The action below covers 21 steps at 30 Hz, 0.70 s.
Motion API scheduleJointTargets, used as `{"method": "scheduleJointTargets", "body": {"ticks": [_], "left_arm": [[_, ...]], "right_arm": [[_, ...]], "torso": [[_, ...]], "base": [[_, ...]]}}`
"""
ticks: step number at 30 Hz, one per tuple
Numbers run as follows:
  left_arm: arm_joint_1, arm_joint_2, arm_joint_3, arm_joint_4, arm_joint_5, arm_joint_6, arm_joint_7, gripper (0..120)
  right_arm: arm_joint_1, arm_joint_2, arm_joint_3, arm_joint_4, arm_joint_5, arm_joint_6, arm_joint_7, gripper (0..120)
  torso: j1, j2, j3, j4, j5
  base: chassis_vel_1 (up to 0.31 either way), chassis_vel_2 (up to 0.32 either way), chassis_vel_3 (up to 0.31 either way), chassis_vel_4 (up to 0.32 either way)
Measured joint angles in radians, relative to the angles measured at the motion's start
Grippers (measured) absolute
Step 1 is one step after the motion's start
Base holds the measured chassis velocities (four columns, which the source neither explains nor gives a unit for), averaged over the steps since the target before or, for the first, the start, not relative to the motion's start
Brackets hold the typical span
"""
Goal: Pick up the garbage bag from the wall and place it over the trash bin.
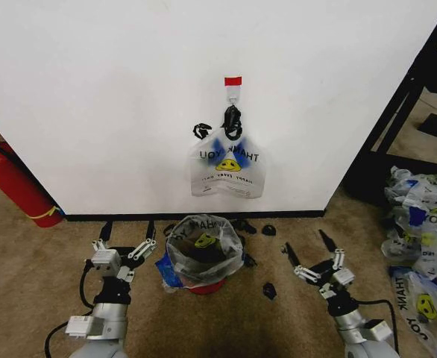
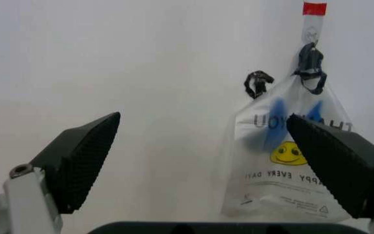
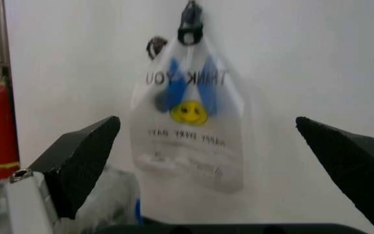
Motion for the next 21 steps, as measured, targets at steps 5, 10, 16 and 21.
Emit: {"method": "scheduleJointTargets", "body": {"ticks": [5,10,16,21], "left_arm": [[0.021,-0.009,-0.003,-0.005,0.024,-0.019,-0.006,100],[0.032,-0.013,-0.003,-0.010,0.043,-0.024,-0.009,100],[0.029,-0.014,0.006,-0.013,0.056,-0.015,-0.010,100],[0.021,-0.018,0.019,-0.002,0.061,-0.010,-0.010,100]], "right_arm": [[0.041,0.003,-0.032,-0.050,-0.019,-0.004,-0.021,100],[0.029,-0.005,-0.060,-0.031,-0.022,-0.019,-0.016,100],[-0.041,0.002,-0.061,0.105,-0.088,-0.030,0.170,100],[-0.150,0.017,-0.106,0.344,-0.191,-0.134,0.561,100]], "torso": [[0.000,0.000,0.000,0.0001,0.0000],[0.000,0.000,0.000,0.0000,-0.0001],[0.000,0.000,0.000,0.0000,0.0001],[0.000,0.000,0.000,-0.0004,-0.0005]], "base": [[0.000,0.000,0.000,0.000],[0.000,0.000,0.000,0.000],[0.000,0.000,0.000,0.000],[0.000,0.000,0.000,0.000]]}}
